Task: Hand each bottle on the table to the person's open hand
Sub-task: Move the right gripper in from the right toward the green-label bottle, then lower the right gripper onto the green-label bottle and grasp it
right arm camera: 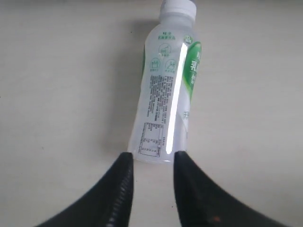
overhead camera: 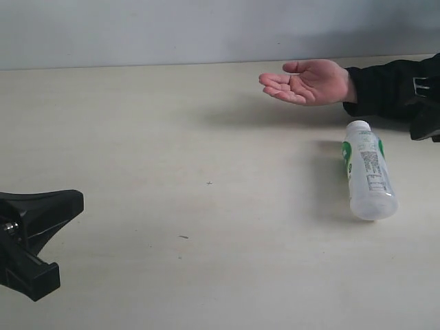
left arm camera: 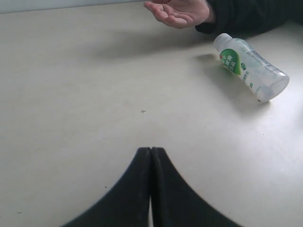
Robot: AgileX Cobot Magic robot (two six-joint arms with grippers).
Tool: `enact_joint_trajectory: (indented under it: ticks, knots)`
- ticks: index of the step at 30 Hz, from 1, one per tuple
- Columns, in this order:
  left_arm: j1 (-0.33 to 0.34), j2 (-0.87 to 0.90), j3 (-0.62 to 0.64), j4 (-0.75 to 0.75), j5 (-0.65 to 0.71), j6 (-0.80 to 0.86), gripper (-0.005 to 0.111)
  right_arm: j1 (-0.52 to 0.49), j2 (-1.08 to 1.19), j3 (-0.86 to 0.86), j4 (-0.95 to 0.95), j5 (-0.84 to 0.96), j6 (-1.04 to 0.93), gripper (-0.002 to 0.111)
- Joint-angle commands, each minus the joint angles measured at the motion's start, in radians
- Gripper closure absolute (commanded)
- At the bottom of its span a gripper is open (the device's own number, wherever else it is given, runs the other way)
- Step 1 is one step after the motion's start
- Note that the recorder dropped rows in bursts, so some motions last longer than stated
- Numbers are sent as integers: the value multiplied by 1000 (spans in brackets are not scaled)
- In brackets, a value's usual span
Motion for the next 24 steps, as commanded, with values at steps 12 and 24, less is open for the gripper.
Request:
enact_joint_trajectory:
  ticks: [12,24]
  knots:
    - [-2,-7,6,2,-9,-3,107,2,11,-33,142,45,-211,43]
    - [-2,-7,6,2,-6,-5,107,44,177,-199,-72,166,-4,43]
